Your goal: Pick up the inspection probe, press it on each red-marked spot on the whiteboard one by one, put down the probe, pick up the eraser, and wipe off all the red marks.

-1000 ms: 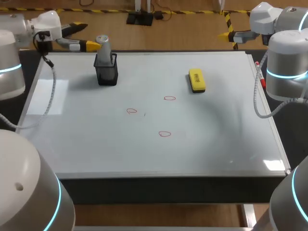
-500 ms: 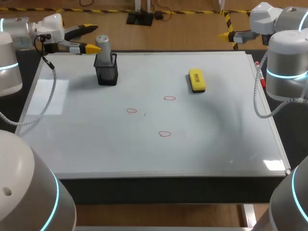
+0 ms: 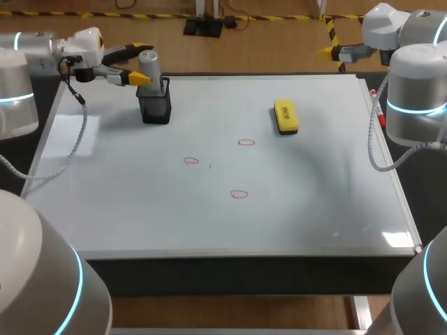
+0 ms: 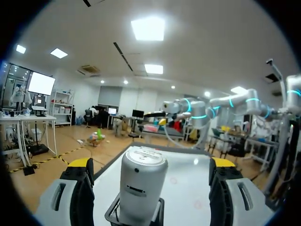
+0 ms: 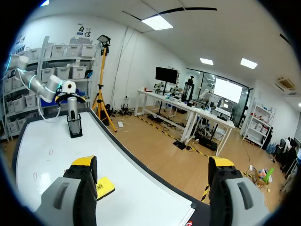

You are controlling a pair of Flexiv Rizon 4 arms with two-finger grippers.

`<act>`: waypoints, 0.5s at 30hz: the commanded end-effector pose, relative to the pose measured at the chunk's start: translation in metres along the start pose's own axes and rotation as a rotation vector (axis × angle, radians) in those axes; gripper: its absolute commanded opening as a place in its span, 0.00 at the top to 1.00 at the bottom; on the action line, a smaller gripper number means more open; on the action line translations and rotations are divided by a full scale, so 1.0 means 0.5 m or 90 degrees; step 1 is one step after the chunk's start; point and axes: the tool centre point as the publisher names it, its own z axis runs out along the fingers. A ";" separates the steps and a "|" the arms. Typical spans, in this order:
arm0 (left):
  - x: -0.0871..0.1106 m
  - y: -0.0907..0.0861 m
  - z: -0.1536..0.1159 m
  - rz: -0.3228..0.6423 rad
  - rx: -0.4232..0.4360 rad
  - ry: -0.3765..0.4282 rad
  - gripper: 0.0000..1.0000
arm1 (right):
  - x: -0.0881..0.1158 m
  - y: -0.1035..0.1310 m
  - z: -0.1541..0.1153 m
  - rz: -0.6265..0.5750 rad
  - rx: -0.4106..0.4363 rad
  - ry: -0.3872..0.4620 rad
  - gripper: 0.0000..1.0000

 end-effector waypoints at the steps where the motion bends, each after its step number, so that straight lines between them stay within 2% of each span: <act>1: -0.021 0.014 0.008 -0.002 0.008 0.034 0.00 | -0.001 0.000 0.000 0.000 0.001 0.001 0.00; 15: -0.042 0.037 0.035 -0.012 -0.001 0.038 0.00 | -0.001 0.000 0.000 0.000 0.001 0.001 0.00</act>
